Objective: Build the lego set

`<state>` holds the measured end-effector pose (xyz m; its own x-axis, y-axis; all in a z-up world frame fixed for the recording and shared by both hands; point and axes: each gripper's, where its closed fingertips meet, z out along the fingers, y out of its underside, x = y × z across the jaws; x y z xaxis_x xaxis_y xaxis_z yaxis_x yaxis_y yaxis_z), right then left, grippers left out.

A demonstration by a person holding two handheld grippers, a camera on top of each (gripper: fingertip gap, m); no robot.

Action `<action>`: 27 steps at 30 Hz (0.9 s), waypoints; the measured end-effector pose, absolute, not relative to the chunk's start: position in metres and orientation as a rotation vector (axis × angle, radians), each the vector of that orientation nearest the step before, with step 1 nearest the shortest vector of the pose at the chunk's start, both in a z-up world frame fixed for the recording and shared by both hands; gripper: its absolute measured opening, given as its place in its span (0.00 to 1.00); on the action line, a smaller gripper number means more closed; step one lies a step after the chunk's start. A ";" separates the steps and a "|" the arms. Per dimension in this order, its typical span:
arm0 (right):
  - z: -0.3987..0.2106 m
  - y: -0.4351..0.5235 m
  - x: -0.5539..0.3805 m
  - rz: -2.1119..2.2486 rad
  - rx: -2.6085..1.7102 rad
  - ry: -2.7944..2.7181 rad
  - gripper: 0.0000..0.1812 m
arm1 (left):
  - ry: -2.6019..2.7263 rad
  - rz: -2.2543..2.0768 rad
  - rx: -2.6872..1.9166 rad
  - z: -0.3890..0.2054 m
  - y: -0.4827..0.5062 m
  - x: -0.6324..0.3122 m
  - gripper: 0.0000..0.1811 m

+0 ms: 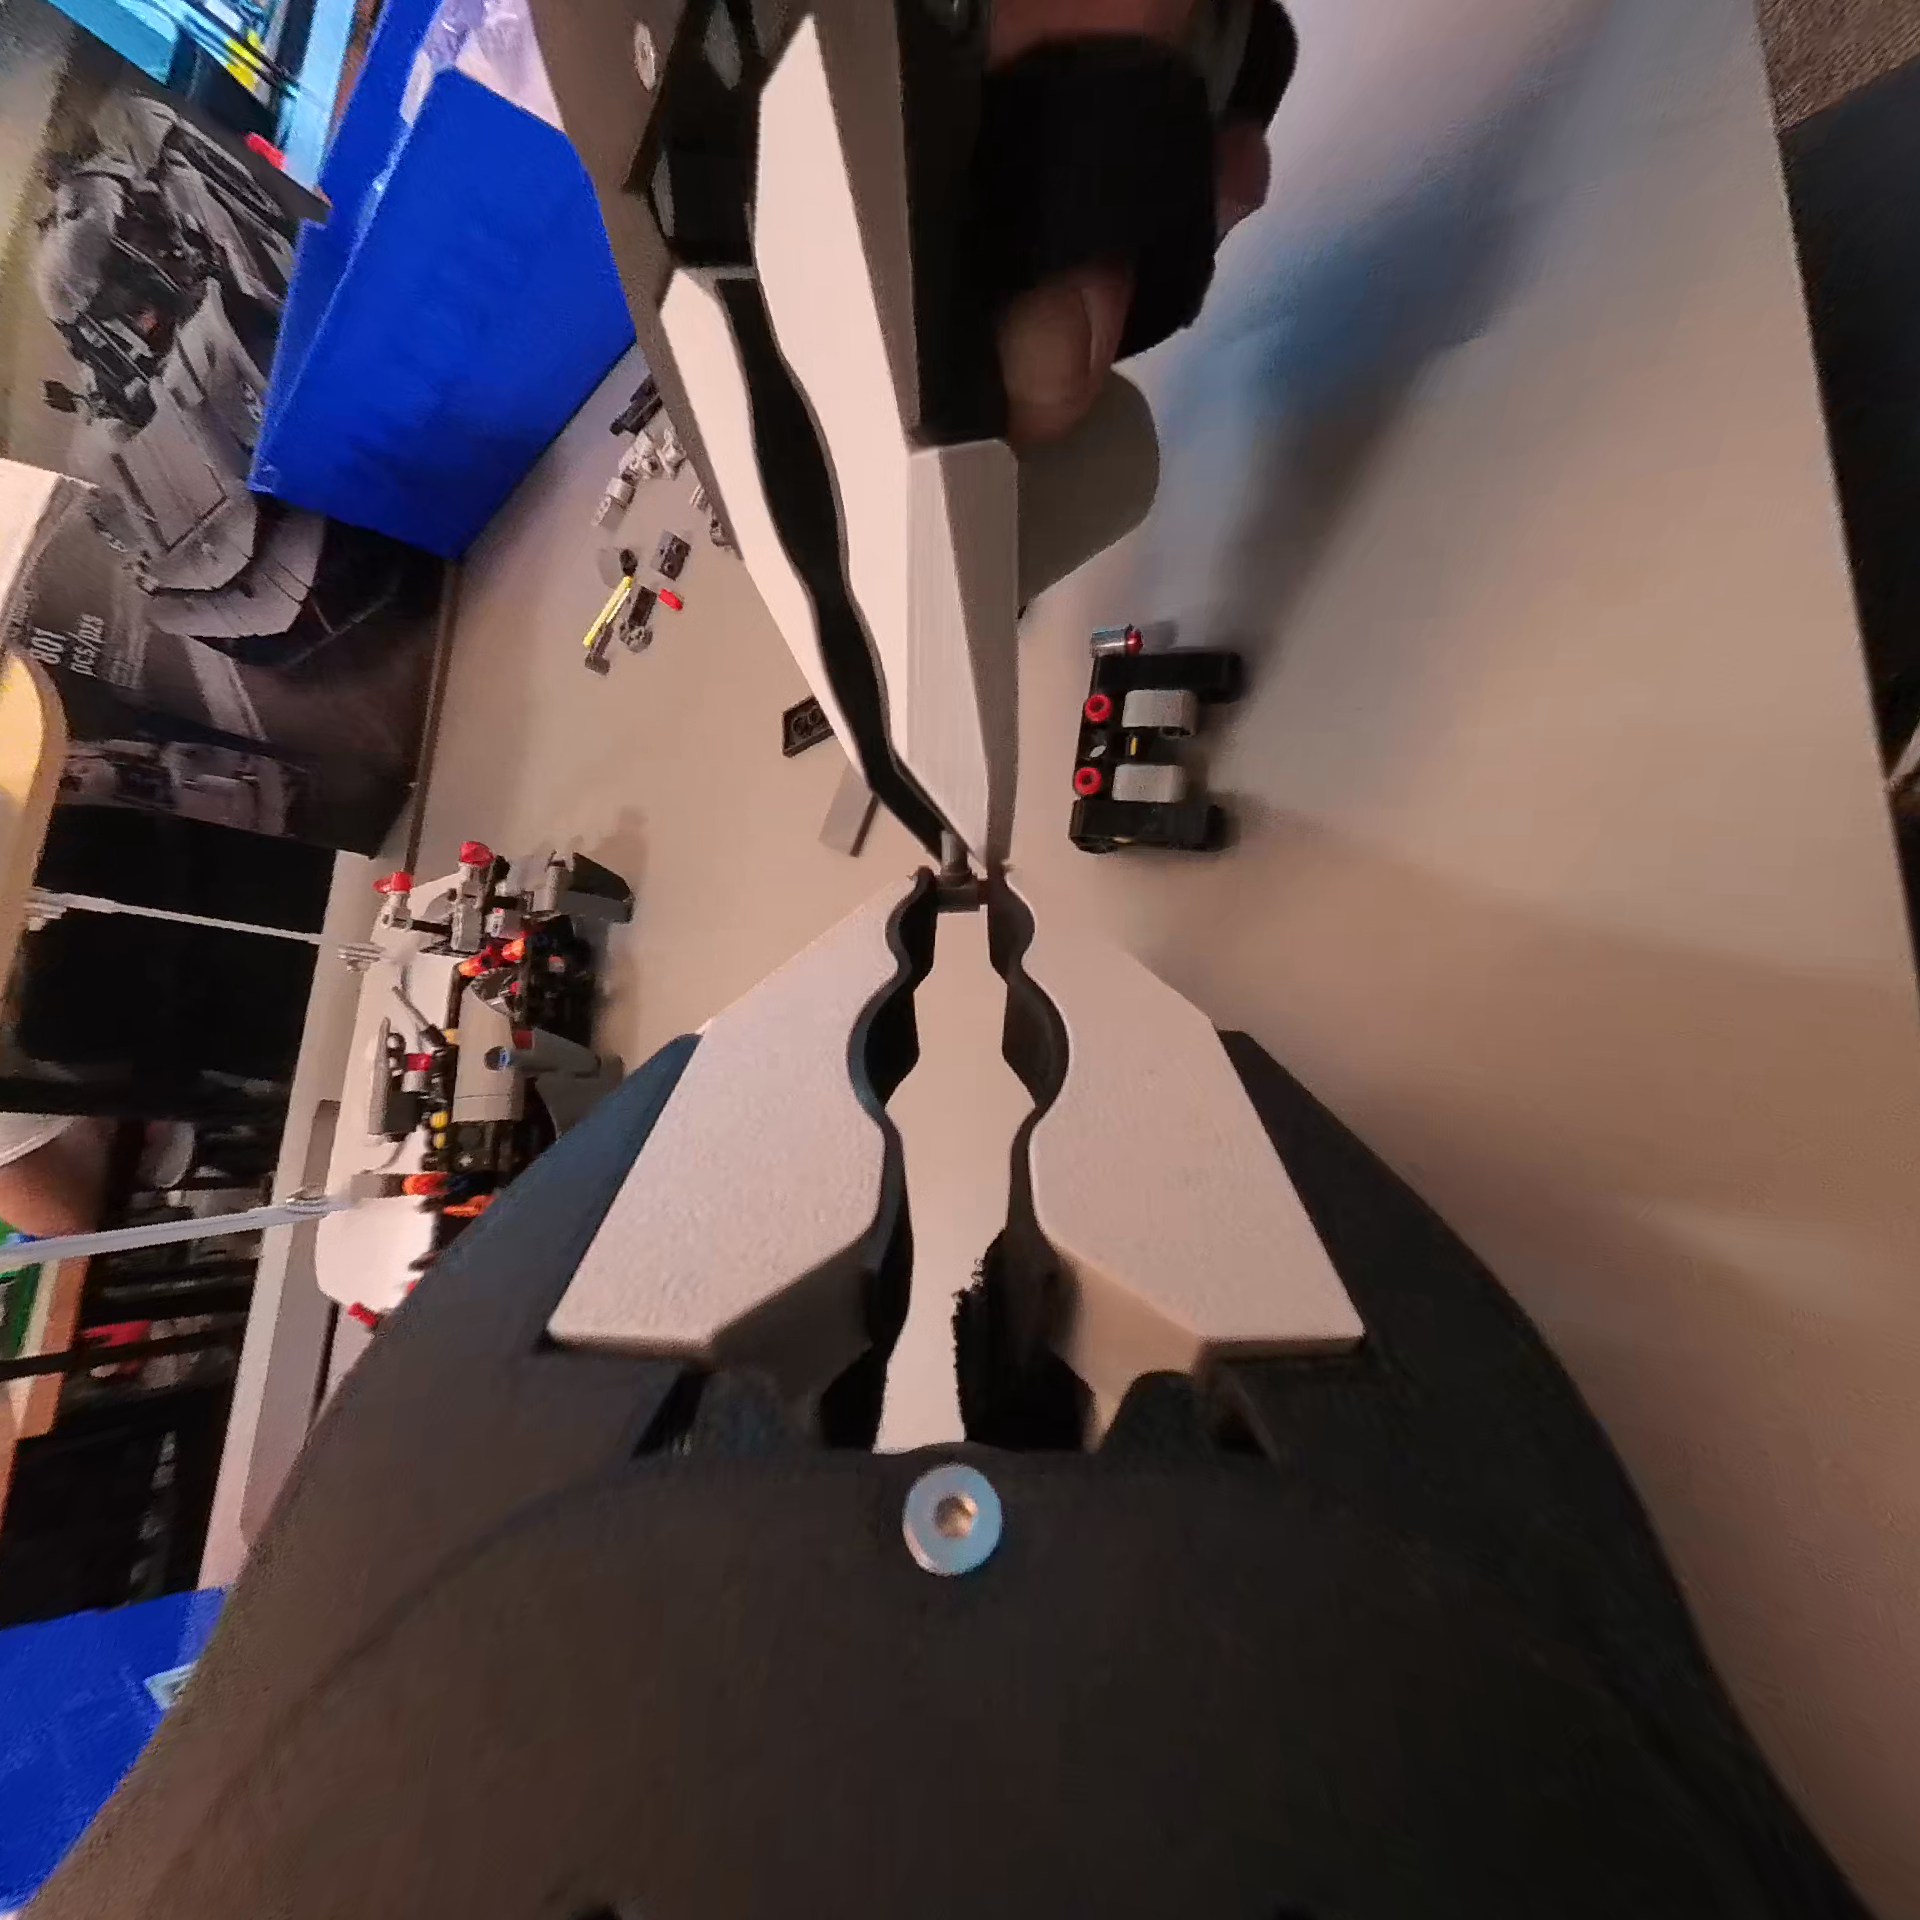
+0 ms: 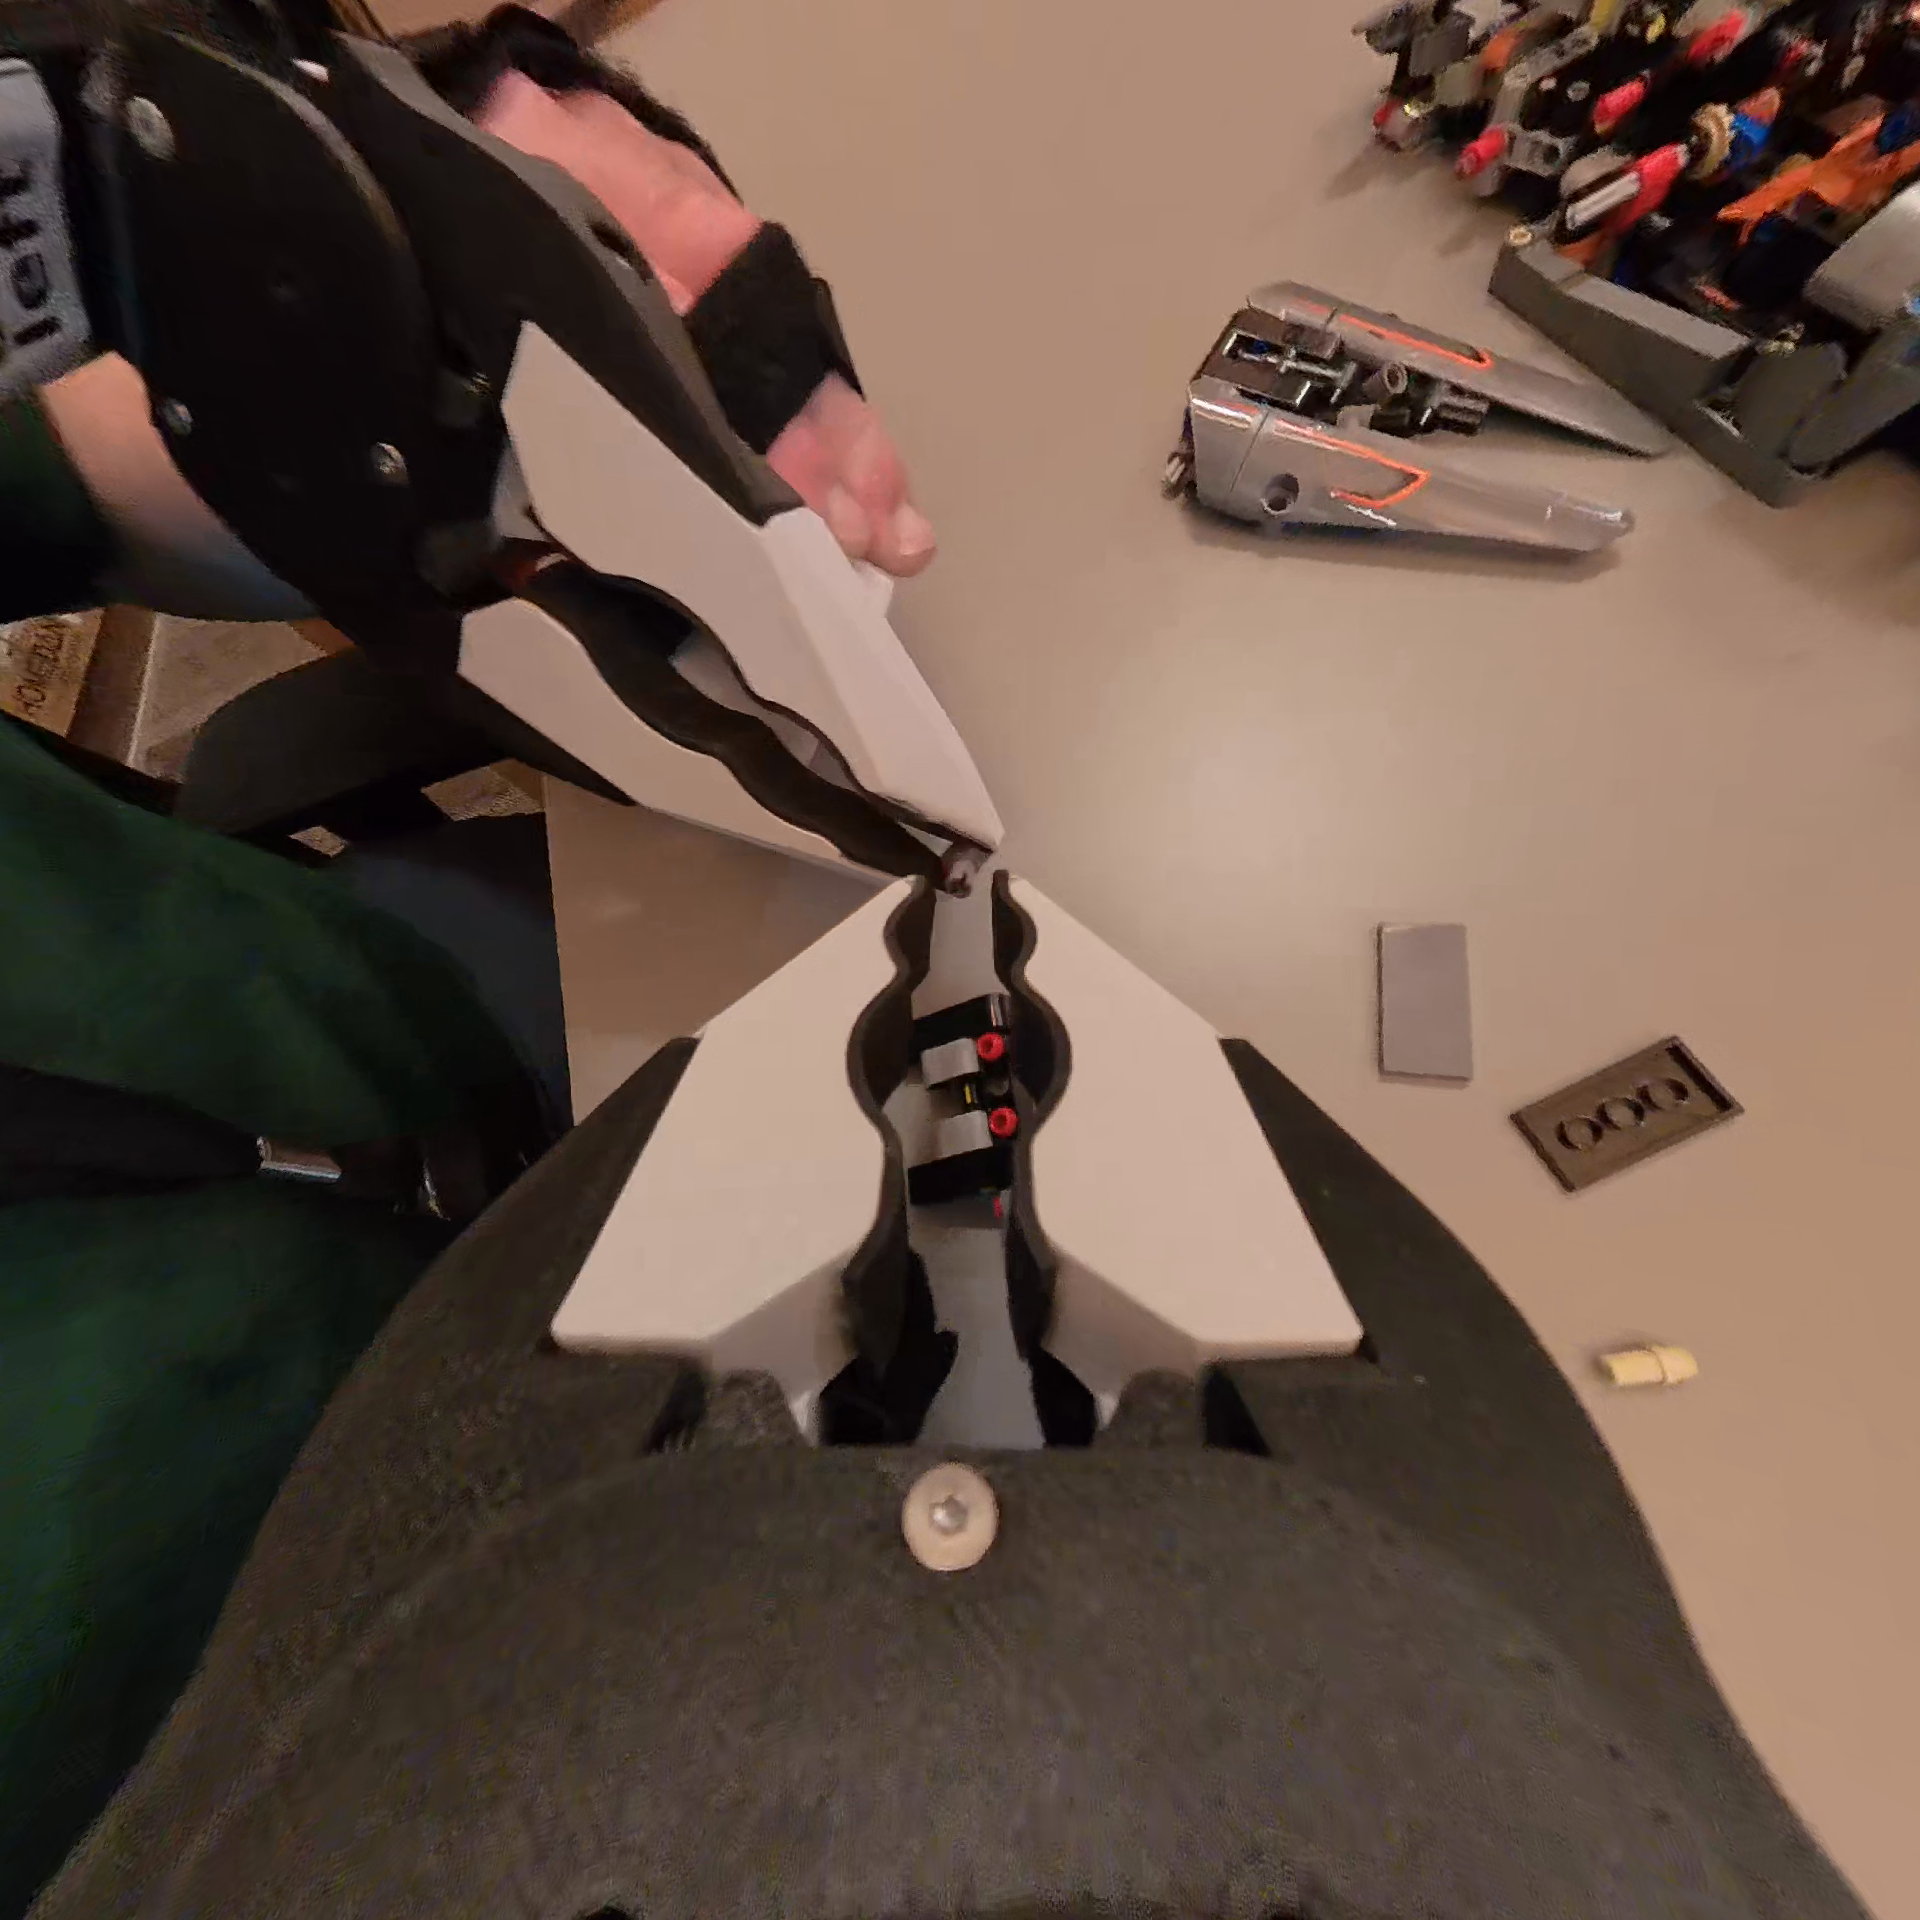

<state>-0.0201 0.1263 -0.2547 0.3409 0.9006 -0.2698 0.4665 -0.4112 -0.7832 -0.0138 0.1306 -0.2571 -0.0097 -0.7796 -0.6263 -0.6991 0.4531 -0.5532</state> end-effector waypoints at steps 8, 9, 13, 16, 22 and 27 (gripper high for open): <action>-0.248 0.128 -0.019 1.012 -2.007 -1.122 0.01 | 1.703 -0.079 -1.205 -0.248 0.133 -0.012 0.04; -0.245 0.128 -0.019 1.066 -2.000 -1.093 0.01 | 1.684 -0.100 -1.198 -0.244 0.133 -0.012 0.04; -0.229 0.125 -0.020 1.327 -1.951 -0.976 0.01 | 1.603 -0.215 -1.211 -0.233 0.133 -0.013 0.09; -0.223 0.122 -0.021 1.466 -1.917 -0.940 0.01 | 1.561 -0.292 -1.220 -0.227 0.132 -0.014 0.10; -0.212 0.118 -0.022 1.633 -1.837 -0.909 0.01 | 1.533 -0.423 -1.191 -0.217 0.124 -0.013 0.05; -0.211 0.114 -0.022 1.709 -1.813 -0.918 0.01 | 1.541 -0.493 -1.189 -0.216 0.120 -0.013 0.04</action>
